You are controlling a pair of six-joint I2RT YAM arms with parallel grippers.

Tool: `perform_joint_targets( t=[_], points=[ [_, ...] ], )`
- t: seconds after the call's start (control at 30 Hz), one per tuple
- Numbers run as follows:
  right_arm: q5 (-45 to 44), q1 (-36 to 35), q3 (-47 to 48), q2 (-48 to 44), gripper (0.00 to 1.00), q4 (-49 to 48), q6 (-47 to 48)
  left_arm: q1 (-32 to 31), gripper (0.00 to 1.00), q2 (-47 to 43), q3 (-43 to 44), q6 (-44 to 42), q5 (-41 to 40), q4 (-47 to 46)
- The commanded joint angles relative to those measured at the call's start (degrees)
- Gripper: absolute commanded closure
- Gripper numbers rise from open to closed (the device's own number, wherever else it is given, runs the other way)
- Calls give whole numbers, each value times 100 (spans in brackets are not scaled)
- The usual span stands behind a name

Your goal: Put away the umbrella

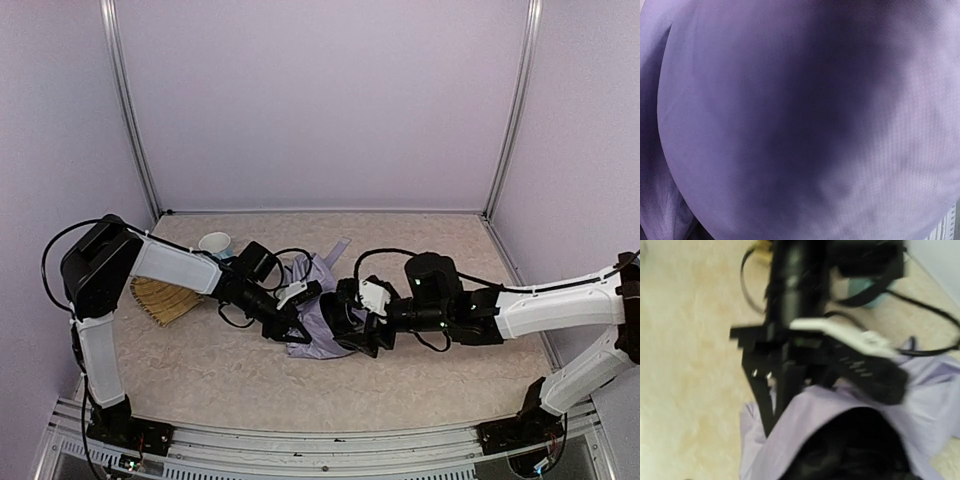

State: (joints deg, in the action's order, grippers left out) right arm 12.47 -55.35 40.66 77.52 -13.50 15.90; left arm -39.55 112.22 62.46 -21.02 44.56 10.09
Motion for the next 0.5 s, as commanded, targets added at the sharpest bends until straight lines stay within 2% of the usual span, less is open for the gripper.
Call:
perform_joint_targets(
  t=[0.0, 0.27, 0.37, 0.47],
  points=[
    [-805, -515, 348, 737, 8, -162, 1332, -27, 76, 399, 66, -29, 20, 970],
    [-1561, -740, 872, 1647, 3, 52, 3303, -26, 76, 643, 341, -77, 90, 1325],
    [-1680, -655, 1139, 2006, 2, 272, 3588, -26, 76, 745, 472, -191, 130, 1513],
    [-1470, -434, 1516, 2409, 4, 884, 3467, -19, 77, 851, 588, -333, 182, 1721]
  ],
)
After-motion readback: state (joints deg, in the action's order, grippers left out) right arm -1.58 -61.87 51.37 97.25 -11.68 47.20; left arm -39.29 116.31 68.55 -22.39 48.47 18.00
